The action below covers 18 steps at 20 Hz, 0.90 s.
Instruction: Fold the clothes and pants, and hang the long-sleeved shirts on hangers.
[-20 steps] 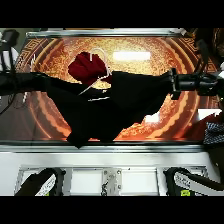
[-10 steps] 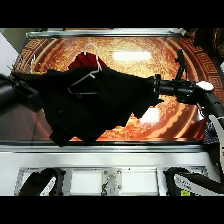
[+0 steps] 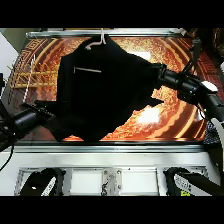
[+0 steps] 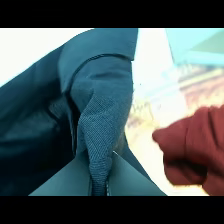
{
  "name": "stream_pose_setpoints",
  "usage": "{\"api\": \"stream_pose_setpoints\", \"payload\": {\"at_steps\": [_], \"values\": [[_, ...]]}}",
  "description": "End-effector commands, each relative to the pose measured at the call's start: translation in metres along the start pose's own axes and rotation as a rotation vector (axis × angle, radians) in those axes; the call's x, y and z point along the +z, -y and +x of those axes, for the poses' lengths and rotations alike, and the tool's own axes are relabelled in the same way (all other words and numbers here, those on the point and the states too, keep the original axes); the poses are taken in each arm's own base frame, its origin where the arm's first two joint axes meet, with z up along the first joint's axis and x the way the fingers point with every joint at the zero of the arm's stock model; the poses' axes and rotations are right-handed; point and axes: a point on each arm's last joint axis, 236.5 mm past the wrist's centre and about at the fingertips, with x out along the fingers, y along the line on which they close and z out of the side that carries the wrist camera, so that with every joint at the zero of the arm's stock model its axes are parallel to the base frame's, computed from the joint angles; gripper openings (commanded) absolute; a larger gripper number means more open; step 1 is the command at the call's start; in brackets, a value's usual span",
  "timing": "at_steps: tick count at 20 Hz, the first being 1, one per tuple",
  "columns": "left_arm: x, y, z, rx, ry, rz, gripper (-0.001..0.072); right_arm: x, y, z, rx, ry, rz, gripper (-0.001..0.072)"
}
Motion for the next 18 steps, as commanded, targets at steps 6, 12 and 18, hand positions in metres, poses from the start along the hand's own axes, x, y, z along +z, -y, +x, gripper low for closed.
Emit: {"api": "stream_pose_setpoints", "payload": {"at_steps": [6, 12, 18], "values": [[0.021, 0.034, 0.039, -0.119, -0.053, 0.023, 0.0443, 0.073, -0.022, -0.018, -0.16, 0.142, -0.138, 0.001], [0.094, 0.044, 0.042, -0.084, 0.042, 0.136, 0.0292, 0.124, -0.026, -0.059, -0.457, 0.165, -0.402, 0.001], [0.095, 0.042, 0.057, -0.082, 0.018, 0.13, 0.0017, 0.196, -0.002, -0.161, -0.935, 0.313, -0.58, 0.001]]}}
